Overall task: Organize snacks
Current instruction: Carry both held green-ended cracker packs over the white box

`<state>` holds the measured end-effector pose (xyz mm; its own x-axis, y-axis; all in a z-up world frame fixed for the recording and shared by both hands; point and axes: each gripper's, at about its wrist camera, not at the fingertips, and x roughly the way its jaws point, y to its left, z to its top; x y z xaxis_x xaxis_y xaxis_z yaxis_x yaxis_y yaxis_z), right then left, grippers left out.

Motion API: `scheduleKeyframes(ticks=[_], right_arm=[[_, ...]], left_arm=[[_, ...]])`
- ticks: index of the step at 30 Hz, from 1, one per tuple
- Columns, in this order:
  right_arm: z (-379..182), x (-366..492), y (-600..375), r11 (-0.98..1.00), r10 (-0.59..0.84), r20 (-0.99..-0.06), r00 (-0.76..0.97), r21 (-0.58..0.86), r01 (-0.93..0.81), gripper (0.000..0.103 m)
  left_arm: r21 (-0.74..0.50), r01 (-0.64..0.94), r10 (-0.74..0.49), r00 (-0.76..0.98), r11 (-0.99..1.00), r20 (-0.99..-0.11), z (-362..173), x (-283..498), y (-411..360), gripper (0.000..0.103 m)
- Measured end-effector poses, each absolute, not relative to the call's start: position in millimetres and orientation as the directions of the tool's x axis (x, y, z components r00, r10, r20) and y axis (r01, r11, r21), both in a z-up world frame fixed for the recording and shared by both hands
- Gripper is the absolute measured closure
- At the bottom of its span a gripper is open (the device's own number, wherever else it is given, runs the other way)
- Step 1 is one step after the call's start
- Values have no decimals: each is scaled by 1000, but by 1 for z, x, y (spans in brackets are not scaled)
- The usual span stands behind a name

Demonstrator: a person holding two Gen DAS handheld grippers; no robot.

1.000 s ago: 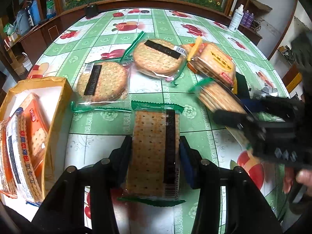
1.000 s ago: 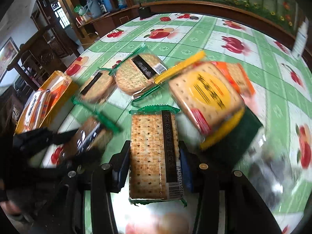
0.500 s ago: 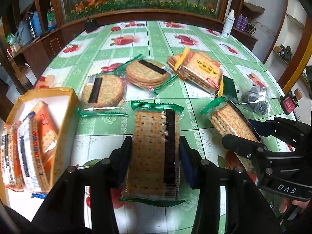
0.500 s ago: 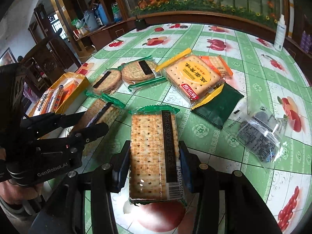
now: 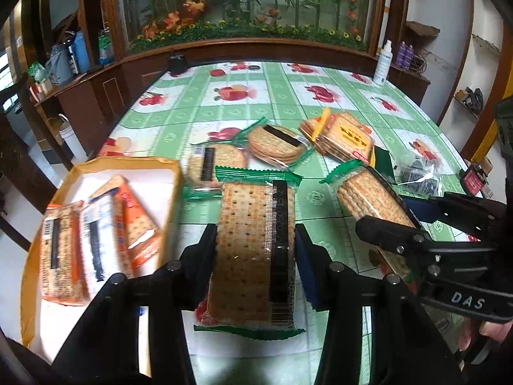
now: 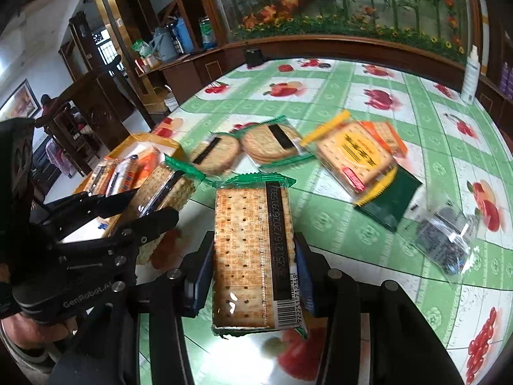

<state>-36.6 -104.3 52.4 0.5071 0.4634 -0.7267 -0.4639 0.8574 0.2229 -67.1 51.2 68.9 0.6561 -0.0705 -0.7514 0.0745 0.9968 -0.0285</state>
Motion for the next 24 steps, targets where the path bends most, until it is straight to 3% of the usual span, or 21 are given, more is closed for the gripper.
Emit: scheduleKeyframes(ticks=[24], right_arm=[[70, -29, 35, 714, 564, -728, 389, 195, -672, 57]], left_arm=[[-16, -190, 116, 663, 982, -740, 71, -103, 182, 54]])
